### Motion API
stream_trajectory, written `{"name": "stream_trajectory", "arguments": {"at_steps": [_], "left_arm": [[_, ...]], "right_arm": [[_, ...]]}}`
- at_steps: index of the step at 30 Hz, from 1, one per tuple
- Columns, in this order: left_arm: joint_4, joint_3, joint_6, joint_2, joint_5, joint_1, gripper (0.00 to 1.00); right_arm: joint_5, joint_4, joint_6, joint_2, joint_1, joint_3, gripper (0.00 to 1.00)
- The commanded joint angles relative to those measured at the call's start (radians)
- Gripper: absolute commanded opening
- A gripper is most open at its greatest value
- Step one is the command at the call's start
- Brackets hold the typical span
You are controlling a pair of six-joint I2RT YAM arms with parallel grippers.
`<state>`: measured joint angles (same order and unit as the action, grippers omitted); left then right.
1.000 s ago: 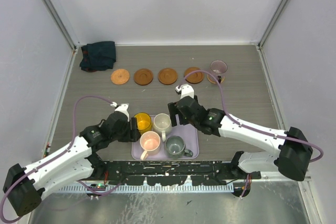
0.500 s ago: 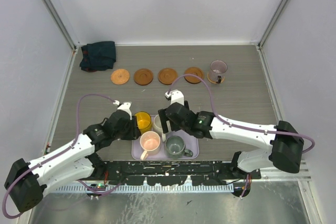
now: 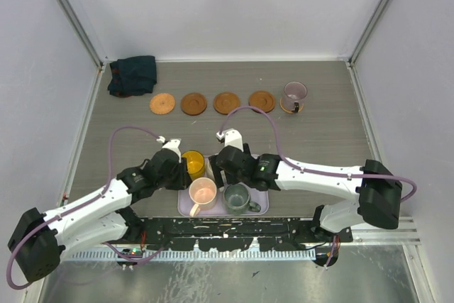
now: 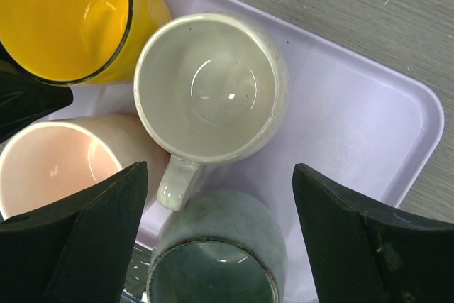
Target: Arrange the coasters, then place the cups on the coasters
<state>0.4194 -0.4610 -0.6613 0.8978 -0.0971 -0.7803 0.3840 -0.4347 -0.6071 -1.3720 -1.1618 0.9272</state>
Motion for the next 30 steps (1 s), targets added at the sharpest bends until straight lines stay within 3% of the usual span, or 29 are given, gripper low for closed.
{"name": "stream_trajectory", "arguments": {"at_steps": [1,7,20,23,30], "left_arm": [[-0.078,0.004,0.015,0.018,0.008,-0.008,0.34],[-0.09,0.001,0.015,0.05,0.012,-0.02,0.3],[-0.091,0.01,0.011,0.03,0.005,-0.032,0.29],[-0.09,0.012,0.009,0.028,0.005,-0.033,0.28],[-0.088,0.015,-0.004,0.028,0.003,-0.045,0.23]], "right_arm": [[0.013,-0.032,-0.048,-0.026,-0.013,0.044,0.86],[0.001,-0.062,-0.062,-0.071,-0.022,0.058,0.84],[-0.053,-0.046,-0.06,-0.164,-0.028,0.078,0.66],[-0.062,-0.04,-0.059,-0.192,-0.029,0.079,0.58],[-0.073,-0.039,-0.039,-0.23,-0.029,0.091,0.27]]}}
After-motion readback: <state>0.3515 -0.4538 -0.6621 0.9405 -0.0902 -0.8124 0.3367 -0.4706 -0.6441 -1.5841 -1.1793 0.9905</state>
